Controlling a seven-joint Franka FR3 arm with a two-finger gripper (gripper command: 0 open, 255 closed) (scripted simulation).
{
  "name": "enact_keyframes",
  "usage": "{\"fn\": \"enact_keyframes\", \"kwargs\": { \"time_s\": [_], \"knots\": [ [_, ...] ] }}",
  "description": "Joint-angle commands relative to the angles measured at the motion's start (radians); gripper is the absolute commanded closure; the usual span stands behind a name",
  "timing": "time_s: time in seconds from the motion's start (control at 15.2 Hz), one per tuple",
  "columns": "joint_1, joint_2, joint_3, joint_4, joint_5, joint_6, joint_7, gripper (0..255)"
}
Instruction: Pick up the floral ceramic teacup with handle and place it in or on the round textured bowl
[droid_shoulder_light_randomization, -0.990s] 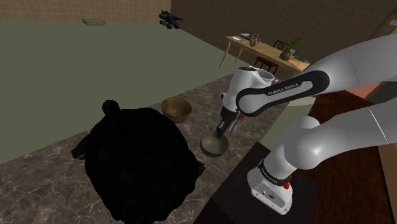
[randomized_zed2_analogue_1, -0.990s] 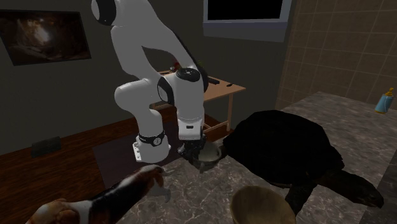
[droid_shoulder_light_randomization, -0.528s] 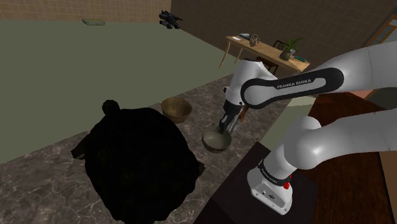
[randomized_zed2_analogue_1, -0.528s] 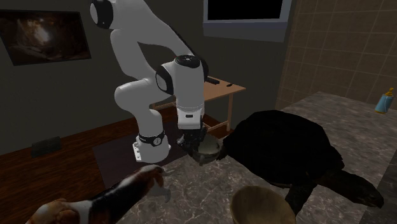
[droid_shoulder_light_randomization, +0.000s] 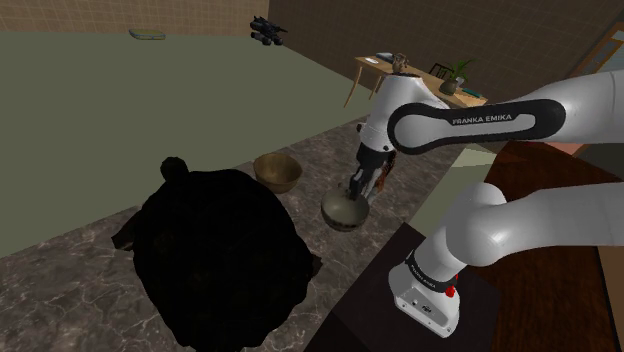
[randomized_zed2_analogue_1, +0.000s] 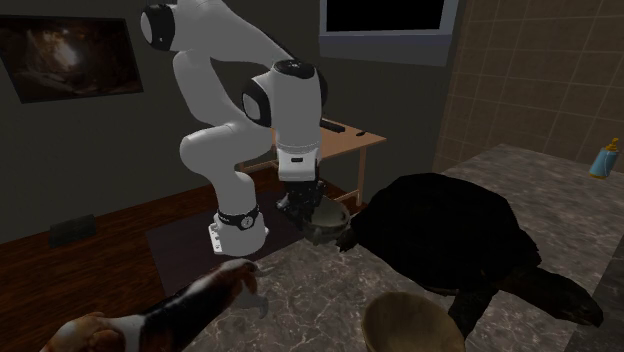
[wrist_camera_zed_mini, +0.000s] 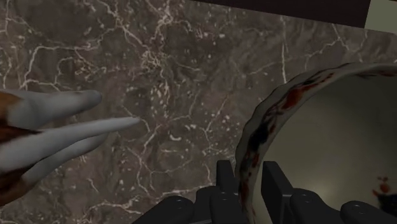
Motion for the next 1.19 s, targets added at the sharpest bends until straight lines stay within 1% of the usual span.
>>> {"fn": "enact_keyframes", "kwargs": {
  "time_s": [0.0, 0.53, 0.59, 0.86, 1.12],
  "knots": [
    [-0.002, -0.013, -0.002, 0.018, -0.004, -0.031, 0.001, 255],
    [-0.006, -0.057, -0.005, 0.104, -0.011, -0.161, 0.012, 255],
    [-0.006, -0.059, -0.005, 0.108, -0.012, -0.166, 0.013, 255],
    [-0.014, 0.137, -0.018, 0.243, -0.021, -0.108, -0.007, 255],
    [-0.019, 0.311, -0.029, 0.392, -0.026, -0.083, -0.022, 255]
  ]
}}
